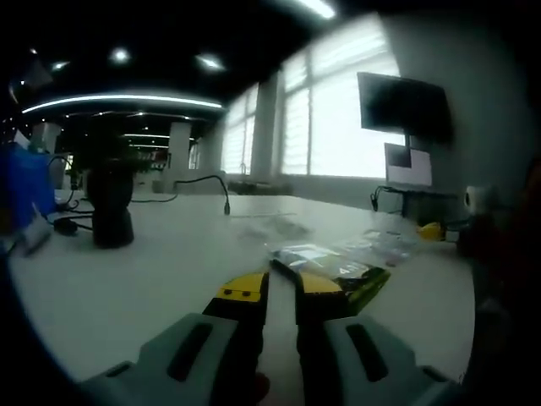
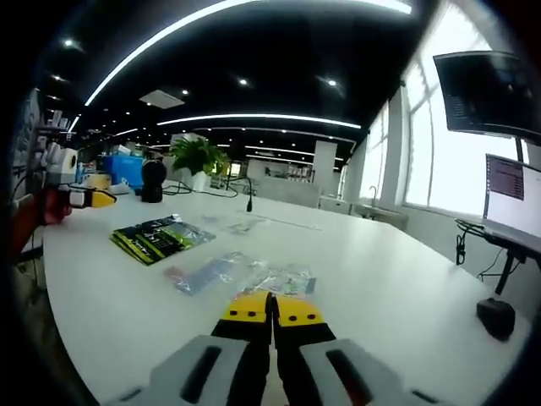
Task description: Clip sheet goods on table flip sheet goods clip sheet goods scan sheet goods put sheet goods back to table
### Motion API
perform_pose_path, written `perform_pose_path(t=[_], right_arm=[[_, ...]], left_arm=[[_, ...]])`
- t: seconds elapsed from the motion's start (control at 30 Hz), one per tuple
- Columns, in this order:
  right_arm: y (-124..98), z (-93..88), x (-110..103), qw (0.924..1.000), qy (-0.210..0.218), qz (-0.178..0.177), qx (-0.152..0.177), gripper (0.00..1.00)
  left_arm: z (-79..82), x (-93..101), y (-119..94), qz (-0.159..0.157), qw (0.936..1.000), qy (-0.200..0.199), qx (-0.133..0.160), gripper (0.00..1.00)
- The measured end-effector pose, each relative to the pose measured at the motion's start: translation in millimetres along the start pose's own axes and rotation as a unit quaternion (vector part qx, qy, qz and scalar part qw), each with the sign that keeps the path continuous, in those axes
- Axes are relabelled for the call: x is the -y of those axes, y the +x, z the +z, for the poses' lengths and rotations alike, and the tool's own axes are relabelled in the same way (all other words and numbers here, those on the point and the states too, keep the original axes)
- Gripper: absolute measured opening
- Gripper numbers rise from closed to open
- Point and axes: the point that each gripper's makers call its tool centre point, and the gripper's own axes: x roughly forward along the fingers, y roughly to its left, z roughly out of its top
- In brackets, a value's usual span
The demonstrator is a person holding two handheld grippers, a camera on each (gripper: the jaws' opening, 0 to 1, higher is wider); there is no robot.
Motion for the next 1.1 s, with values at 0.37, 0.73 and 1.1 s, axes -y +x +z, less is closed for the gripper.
perform_pose_path(t=[0.37,0.73,1.1], right_arm=[[3.8,1.7,0.4,1.0,-0.006,0.002,-0.007,0.0],[12.9,13.6,13.7,0.9997,-0.008,-0.015,-0.018,0.0],[19.7,24.9,19.5,0.9989,-0.023,-0.031,-0.025,0.0]], left_arm=[[-0.3,-0.3,-0.4,0.001,1.0,0.002,-0.001,0.06],[-0.4,0.6,0.0,0.0,1.0,0.002,-0.002,0.06],[-0.6,0.2,-0.6,-0.001,1.0,0.003,-0.001,0.06]])
